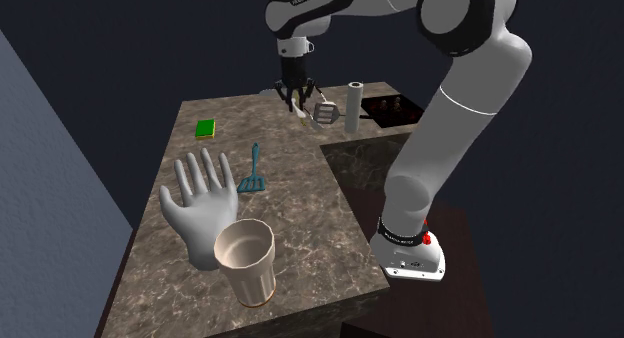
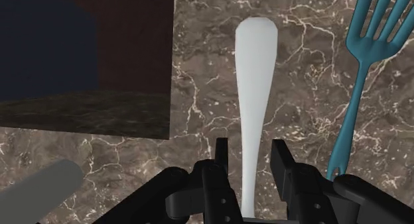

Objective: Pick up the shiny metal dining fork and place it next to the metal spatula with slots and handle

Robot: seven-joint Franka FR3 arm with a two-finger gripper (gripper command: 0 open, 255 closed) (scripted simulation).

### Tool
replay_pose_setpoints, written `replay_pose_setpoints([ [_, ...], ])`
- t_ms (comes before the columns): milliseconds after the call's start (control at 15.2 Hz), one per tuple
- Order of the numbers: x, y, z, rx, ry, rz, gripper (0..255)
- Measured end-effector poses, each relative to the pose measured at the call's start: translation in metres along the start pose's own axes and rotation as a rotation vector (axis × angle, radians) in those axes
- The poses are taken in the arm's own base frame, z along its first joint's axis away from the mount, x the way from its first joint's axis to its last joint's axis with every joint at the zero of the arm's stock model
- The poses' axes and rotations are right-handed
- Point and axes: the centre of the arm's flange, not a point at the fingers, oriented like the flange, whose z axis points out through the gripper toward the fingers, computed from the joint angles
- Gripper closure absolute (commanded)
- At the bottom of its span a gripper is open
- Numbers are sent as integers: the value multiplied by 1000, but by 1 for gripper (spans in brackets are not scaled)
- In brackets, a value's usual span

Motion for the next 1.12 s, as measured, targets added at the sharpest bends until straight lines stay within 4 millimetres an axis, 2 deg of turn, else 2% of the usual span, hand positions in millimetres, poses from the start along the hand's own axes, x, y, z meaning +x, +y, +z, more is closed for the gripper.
replay_pose_setpoints([
  [198,36,12,-5,0,0,0,255],
  [1056,203,42,-31,-1,1,2,255],
  [1122,220,44,-34,0,1,2,255],
])
